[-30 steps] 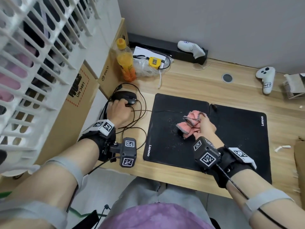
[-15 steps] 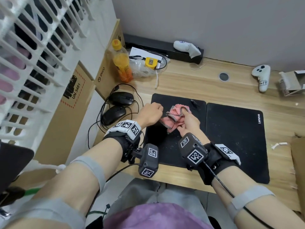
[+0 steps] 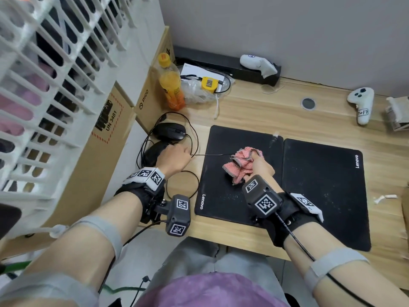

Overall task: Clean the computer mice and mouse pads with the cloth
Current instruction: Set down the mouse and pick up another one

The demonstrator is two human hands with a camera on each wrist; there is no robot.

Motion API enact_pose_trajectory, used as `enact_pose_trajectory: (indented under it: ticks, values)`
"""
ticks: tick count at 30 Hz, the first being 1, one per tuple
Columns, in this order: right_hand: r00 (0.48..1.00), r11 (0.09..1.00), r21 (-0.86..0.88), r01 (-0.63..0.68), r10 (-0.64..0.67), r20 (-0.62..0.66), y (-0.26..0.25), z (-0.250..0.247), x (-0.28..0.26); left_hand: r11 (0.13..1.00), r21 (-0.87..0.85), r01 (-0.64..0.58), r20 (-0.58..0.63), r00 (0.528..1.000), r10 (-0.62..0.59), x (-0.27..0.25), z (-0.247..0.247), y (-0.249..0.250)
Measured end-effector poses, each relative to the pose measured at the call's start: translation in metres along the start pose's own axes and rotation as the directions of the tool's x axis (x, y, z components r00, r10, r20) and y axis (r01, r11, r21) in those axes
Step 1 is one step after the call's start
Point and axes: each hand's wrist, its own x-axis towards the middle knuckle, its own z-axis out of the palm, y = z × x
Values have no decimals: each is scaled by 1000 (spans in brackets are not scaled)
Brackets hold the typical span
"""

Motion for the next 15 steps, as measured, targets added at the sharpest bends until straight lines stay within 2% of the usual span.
enact_pose_trajectory:
  ticks: [3,7,11,13,15]
  values:
    - [1000,1000,18,21,-21,-16,-7,-5,2,999,-4,50,9,999,-50,-4,-7,-12]
    - [999,998,26,53,-54,8,-10,-8,6,998,10,57,-1,998,-57,-6,-6,-16]
    - [990,998,-41,51,-45,133,-7,-11,12,990,102,95,-27,995,-93,-4,-4,-17]
    - [977,997,-66,40,-25,211,-5,-12,13,986,160,54,-101,994,-38,1,-6,-14]
    - [956,993,-102,54,-22,294,-1,-9,11,990,122,-72,-175,980,93,8,-8,1]
